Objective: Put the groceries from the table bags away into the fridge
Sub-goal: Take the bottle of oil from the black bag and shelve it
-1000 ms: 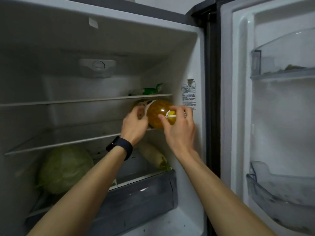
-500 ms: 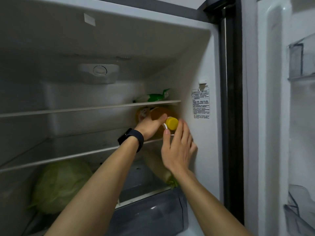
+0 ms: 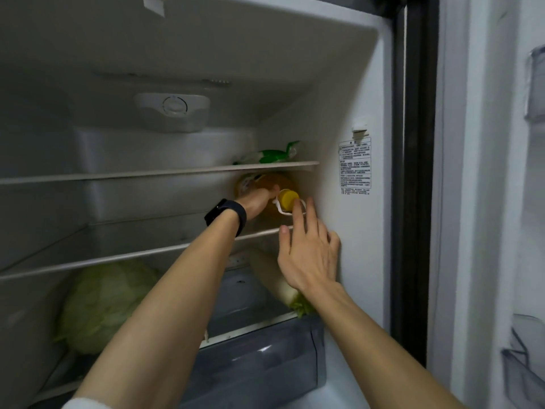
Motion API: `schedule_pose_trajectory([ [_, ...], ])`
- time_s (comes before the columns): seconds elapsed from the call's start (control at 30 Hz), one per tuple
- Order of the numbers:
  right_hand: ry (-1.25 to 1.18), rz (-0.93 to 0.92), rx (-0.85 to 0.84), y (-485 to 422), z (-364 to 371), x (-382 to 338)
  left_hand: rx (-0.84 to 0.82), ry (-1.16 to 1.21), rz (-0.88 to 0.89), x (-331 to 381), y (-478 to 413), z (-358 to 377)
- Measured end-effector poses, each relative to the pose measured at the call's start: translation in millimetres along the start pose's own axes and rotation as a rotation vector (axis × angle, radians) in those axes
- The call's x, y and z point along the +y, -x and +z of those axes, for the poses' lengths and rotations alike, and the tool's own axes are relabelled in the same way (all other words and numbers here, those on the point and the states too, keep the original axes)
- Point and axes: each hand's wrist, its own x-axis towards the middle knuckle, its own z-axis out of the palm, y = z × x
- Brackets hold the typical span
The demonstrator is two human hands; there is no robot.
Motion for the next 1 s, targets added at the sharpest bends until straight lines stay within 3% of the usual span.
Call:
schedule_pose_trajectory([
  [0.17,-0.053,-0.116,-0.087,7.3,-22.6,15.2,0.048,-0.029,-0.012,2.4,13.6,3.6],
  [0.27,-0.117,-0.097,-0.142,1.3,-38.1,15.4,0.163,-0.093,0.105,5.7,25.1,0.8],
  [0.4,-0.155,-0.057,-0.246,-2.6,-58.4,12.4,0.182,-0.189,0.192,7.5,43.6,-8.5],
  [0.73,0.141,-0.137,-0.753,19.4,-156.9,-14.9,0.207,-0.339,0.292,-10.7,168.1,0.2],
  [1.0,-0.091,-0.449,-0.581,124.2,-218.7,-7.4,0.373,-0.580,0.158,-29.9,332.9,30.0],
])
